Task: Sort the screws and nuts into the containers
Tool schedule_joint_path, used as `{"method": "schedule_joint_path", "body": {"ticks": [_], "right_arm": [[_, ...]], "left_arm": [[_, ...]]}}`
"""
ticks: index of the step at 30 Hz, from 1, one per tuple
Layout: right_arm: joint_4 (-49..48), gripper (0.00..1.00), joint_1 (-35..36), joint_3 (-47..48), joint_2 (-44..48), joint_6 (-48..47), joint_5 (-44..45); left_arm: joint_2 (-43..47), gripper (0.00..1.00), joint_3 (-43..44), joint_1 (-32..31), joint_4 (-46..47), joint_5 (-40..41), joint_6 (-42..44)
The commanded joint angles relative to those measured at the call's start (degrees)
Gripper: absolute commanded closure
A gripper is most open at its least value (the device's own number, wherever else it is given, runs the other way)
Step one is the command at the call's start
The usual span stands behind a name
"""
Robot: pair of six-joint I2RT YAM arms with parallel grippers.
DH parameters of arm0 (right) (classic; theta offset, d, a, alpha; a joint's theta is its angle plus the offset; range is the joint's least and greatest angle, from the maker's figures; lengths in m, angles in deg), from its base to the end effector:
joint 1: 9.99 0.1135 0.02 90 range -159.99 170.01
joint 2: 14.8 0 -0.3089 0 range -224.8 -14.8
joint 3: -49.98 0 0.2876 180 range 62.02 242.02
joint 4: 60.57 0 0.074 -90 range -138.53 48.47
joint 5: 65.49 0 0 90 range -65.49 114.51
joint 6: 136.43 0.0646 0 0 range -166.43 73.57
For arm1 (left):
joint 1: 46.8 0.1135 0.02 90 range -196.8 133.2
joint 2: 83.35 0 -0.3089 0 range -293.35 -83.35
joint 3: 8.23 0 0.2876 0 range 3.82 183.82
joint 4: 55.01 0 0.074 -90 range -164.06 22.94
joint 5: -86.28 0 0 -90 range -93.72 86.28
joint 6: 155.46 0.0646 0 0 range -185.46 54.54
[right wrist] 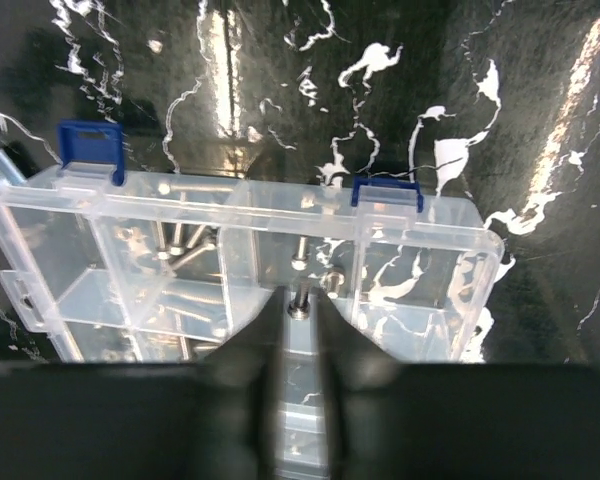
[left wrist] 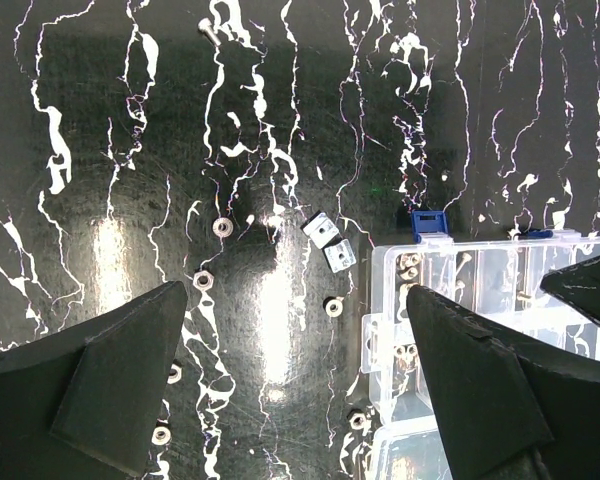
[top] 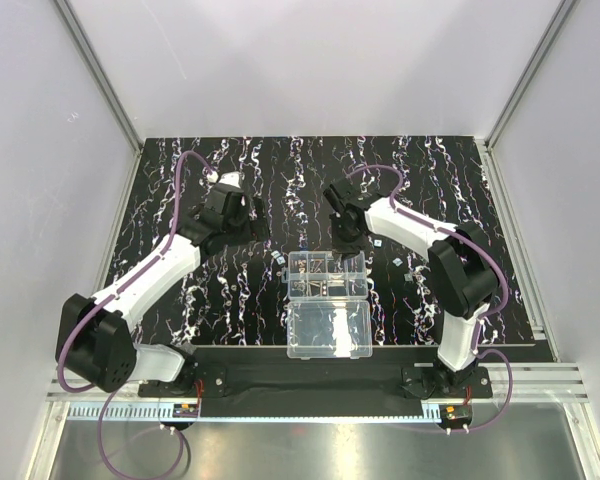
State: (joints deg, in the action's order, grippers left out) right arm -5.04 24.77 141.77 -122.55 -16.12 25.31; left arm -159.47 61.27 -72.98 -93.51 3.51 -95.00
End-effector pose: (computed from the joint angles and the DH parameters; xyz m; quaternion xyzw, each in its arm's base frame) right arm 0.3576 0.2471 0.1972 -0.0372 0.9863 0.0807 0.1393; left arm 0.2989 -0.1379 0.2824 -0.0511 0.9213 -0.1265 0.3640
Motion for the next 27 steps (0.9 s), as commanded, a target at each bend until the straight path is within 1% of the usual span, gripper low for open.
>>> {"method": "schedule_joint_path", "body": {"ticks": [1,5,7,9,11,12,14,15,16,18,19,20,21,22,23,26,27], "right_arm": [[1.08,0.68,0.74,3.22,0.25,-1.56,-0.18],[1.34,0.5,0.74,6.02,1.66,-3.14,-2.46],[3.08,0.48,0.66,7.87,2.36,-3.93,-1.95],[4.5,0.43,0.22,10.41,3.41,-4.38,-1.06],[6.61,0.39,-0.92,12.09,4.2,-4.38,2.88],[7.14,0.38,-1.71,12.27,5.17,-4.38,3.42],[7.49,0.35,-5.83,11.67,6.49,-3.94,3.95],[7.23,0.32,-7.76,10.27,8.06,-3.76,3.77],[6.45,0.31,-11.26,9.21,9.12,-3.5,3.6],[5.65,0.26,-15.06,6.05,11.92,-3.24,3.16],[5.04,0.19,-16.55,4.99,12.9,-3.32,3.42],[4.68,0.16,-19.7,2.89,13.78,-3.41,3.94],[4.68,0.12,-21.04,2.09,15.27,-3.5,4.64],[4.42,0.01,-22.62,1.12,15.89,-3.76,5.96],[4.33,0.0,-25.42,-0.63,16.42,-3.94,6.4],[3.19,0.0,-30.09,-4.14,18.09,-4.46,6.41],[2.66,0.0,-33.06,-4.86,18.62,-4.64,6.32]], "left_arm": [[1.41,0.01,-0.41,0.33,1.93,-0.46,0.54],[1.5,0.01,-0.41,0.51,1.85,-0.54,0.62],[1.76,0.01,-0.41,0.51,1.85,-0.46,0.62],[2.02,0.01,-0.41,0.6,1.76,-0.11,0.62],[2.37,0.01,-0.58,0.77,1.67,0.07,0.71],[2.38,0.01,-0.76,0.77,1.76,0.33,0.71],[2.38,0.01,-1.02,0.86,2.02,0.42,0.71],[2.29,0.01,-1.03,0.86,2.11,0.25,0.71],[2.11,0.01,-1.03,0.86,2.2,0.16,0.71],[1.5,0.01,-0.85,0.86,2.2,0.07,0.89],[1.24,0.01,-0.76,0.95,2.11,0.16,0.89],[0.62,0.01,-0.67,0.95,2.03,0.25,1.06],[0.36,0.01,-0.41,0.95,2.02,0.51,0.98],[0.09,0.01,-0.32,1.04,1.94,0.6,1.06],[-0.34,0.01,-0.24,1.12,2.02,0.77,0.98],[-1.66,0.01,0.64,1.21,1.76,1.3,0.98],[-2.36,0.01,1.25,1.21,1.76,1.39,0.98]]}}
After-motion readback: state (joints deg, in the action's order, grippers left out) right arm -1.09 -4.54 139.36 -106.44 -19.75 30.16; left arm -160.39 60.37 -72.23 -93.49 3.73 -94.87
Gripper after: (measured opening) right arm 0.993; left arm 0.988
